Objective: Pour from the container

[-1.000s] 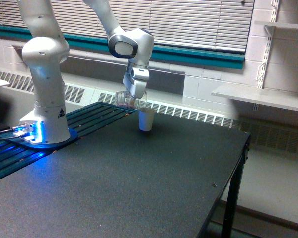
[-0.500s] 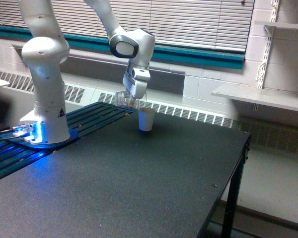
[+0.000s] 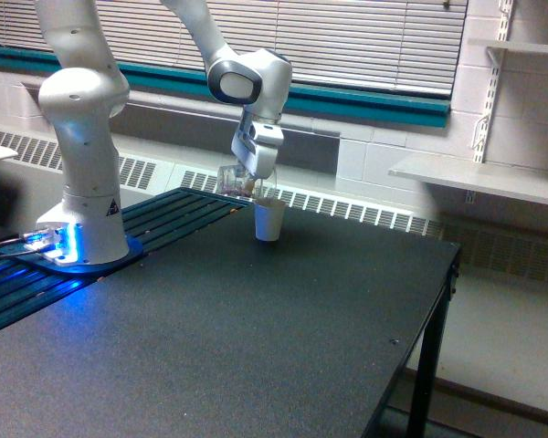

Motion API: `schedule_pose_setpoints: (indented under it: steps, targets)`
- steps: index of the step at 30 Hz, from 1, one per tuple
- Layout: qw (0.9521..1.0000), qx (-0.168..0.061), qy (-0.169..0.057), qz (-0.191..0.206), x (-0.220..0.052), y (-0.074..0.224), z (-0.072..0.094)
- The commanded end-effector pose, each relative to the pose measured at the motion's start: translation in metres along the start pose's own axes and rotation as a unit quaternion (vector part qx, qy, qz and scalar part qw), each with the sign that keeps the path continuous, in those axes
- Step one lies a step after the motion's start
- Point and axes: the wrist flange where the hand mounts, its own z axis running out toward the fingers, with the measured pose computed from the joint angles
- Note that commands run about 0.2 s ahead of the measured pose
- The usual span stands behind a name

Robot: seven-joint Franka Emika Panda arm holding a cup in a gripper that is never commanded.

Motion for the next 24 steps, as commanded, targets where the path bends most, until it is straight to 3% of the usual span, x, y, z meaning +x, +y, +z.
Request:
schedule_pose_setpoints:
  steps: [1, 7, 24]
  targets:
    - [0.9994, 0.005, -0.021, -0.028, -0.008, -0.010, 0.002]
    - [0.9992, 0.001, -0.027, -0.030, -0.010, -0.011, 0.003]
    - [0.9997, -0.004, -0.014, -0.018, 0.001, -0.002, -0.007]
